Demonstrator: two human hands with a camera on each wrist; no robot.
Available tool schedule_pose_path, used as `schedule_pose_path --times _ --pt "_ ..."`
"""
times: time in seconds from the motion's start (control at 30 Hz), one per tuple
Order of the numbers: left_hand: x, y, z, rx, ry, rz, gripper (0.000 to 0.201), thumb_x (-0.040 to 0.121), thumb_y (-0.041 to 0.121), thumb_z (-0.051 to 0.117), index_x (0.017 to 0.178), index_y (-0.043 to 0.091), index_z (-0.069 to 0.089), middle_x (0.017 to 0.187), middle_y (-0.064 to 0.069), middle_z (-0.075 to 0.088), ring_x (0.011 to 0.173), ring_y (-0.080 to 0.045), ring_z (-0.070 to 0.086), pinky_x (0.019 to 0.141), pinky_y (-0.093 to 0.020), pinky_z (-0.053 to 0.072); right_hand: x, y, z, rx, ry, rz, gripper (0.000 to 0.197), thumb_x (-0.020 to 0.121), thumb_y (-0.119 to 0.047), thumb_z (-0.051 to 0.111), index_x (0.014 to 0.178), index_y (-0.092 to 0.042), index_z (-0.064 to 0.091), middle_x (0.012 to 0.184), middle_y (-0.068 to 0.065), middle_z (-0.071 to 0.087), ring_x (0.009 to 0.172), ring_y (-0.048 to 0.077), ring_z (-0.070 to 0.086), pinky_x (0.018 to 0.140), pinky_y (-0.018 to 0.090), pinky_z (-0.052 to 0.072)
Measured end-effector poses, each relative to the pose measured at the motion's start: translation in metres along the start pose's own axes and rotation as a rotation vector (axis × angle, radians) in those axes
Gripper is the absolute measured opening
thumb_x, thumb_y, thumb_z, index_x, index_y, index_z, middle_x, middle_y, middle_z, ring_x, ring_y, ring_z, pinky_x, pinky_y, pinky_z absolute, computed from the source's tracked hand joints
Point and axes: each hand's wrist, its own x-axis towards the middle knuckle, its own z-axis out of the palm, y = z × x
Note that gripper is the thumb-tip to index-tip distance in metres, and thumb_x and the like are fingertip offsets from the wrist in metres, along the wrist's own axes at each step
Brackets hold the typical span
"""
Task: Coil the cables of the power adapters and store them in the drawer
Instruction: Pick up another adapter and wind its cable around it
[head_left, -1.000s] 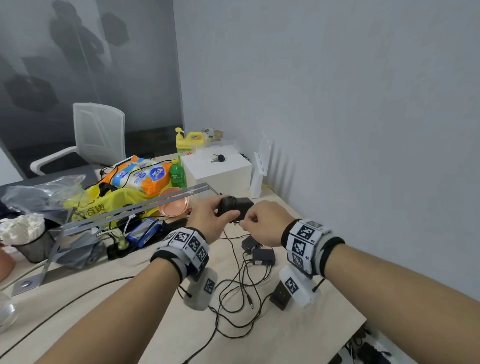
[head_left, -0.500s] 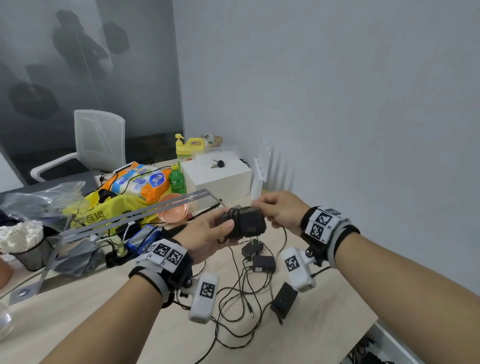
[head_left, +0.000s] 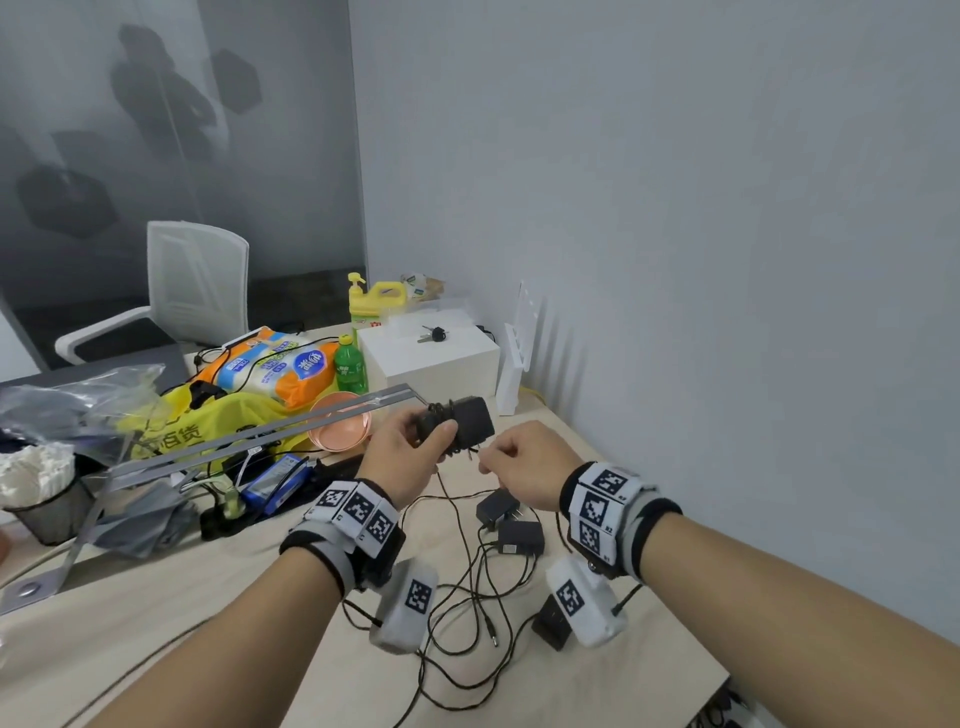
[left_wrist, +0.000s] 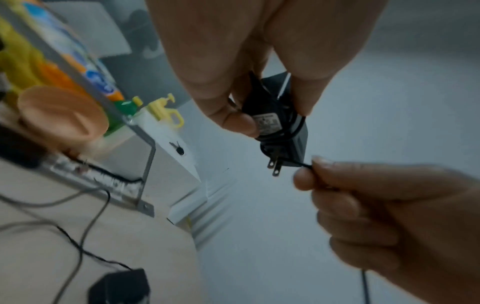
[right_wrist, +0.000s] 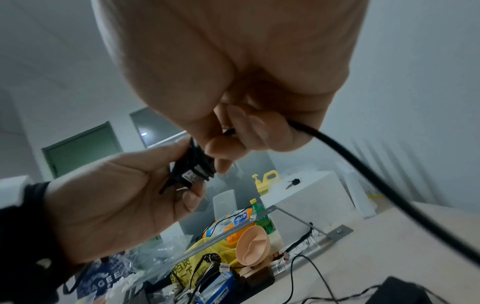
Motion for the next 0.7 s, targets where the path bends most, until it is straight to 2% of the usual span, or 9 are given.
schedule_pose_path --times 0.07,0.17,0.27,0.33,0.4,0.5,0.57,0.63,0.7 --pt "0.000 -0.002 -0.004 0.154 -0.013 0.052 0.021 0.088 0.032 0.065 0.105 0.022 0.056 0.089 -0.002 0.065 0.077 -0.017 0.063 0.070 -0.033 0.054 -0.002 -0.004 -0.005 -0.113 0.012 -0.031 0.030 0.094 -0.033 0.053 0.078 -0.016 0.072 0.068 -0.003 0.066 0.066 0.014 0.060 0.068 0.029 0.049" --pt "0.000 -0.001 -0.006 0.283 -0.067 0.086 0.025 0.087 0.036 0.065 0.107 0.023 0.056 0.090 0.002 0.063 0.081 -0.015 0.062 0.067 -0.027 0.050 -0.005 -0.010 -0.012 -0.284 0.006 -0.107 0.029 0.093 -0.034 0.055 0.078 -0.016 0.071 0.070 0.000 0.062 0.060 0.015 0.054 0.067 0.032 0.052" --pt "-0.004 0.004 -0.007 0.446 -0.191 0.129 0.028 0.087 0.038 0.064 0.110 0.024 0.055 0.091 0.004 0.062 0.078 -0.009 0.060 0.061 -0.021 0.044 -0.002 -0.013 -0.023 -0.372 0.031 -0.175 0.027 0.089 -0.042 0.062 0.072 -0.022 0.068 0.067 -0.004 0.059 0.059 0.008 0.052 0.060 0.028 0.044" --pt "-0.006 0.007 -0.010 0.502 -0.319 0.129 0.025 0.087 0.037 0.064 0.107 0.024 0.057 0.086 0.004 0.062 0.073 -0.010 0.060 0.061 -0.022 0.045 0.006 -0.012 -0.032 -0.376 0.031 -0.211 0.028 0.083 -0.049 0.067 0.072 -0.024 0.068 0.067 -0.008 0.063 0.065 0.006 0.056 0.062 0.027 0.045" --pt "-0.006 0.005 -0.016 0.289 -0.453 0.043 0.028 0.083 0.036 0.068 0.106 0.023 0.058 0.084 0.001 0.064 0.069 -0.014 0.059 0.062 -0.026 0.047 0.013 -0.010 -0.040 -0.294 0.024 -0.207 0.026 0.079 -0.049 0.072 0.074 -0.023 0.070 0.070 -0.008 0.066 0.067 0.009 0.060 0.064 0.027 0.050" --pt "-0.009 -0.003 -0.025 -0.342 -0.609 -0.150 0.052 0.067 0.036 0.080 0.110 0.013 0.061 0.090 -0.008 0.065 0.071 -0.018 0.057 0.061 -0.027 0.047 0.016 -0.004 -0.042 -0.041 0.077 -0.194 0.024 0.082 -0.038 0.074 0.069 -0.019 0.067 0.067 -0.001 0.061 0.058 0.012 0.051 0.055 0.019 0.043" --pt "-0.013 -0.003 -0.028 -0.560 -0.722 -0.185 0.056 0.068 0.034 0.084 0.114 0.012 0.062 0.097 -0.012 0.065 0.077 -0.019 0.060 0.063 -0.027 0.049 0.017 0.001 -0.038 0.145 0.119 -0.157 0.024 0.085 -0.033 0.072 0.069 -0.017 0.065 0.065 0.002 0.056 0.057 0.012 0.046 0.050 0.015 0.039" --pt "-0.017 0.003 -0.025 -0.700 -0.734 -0.182 0.064 0.065 0.032 0.087 0.118 0.009 0.060 0.099 -0.013 0.066 0.080 -0.019 0.063 0.066 -0.027 0.053 0.017 0.006 -0.032 0.280 0.130 -0.078 0.025 0.087 -0.033 0.069 0.071 -0.014 0.066 0.062 -0.001 0.056 0.056 0.013 0.046 0.052 0.019 0.041" --pt "-0.020 0.007 -0.021 -0.837 -0.636 -0.211 0.073 0.058 0.029 0.091 0.119 0.007 0.059 0.098 -0.012 0.068 0.082 -0.019 0.065 0.070 -0.029 0.056 0.017 0.009 -0.019 0.394 0.109 -0.003 0.029 0.091 -0.031 0.065 0.069 -0.012 0.065 0.055 -0.005 0.053 0.053 0.016 0.041 0.050 0.027 0.038"
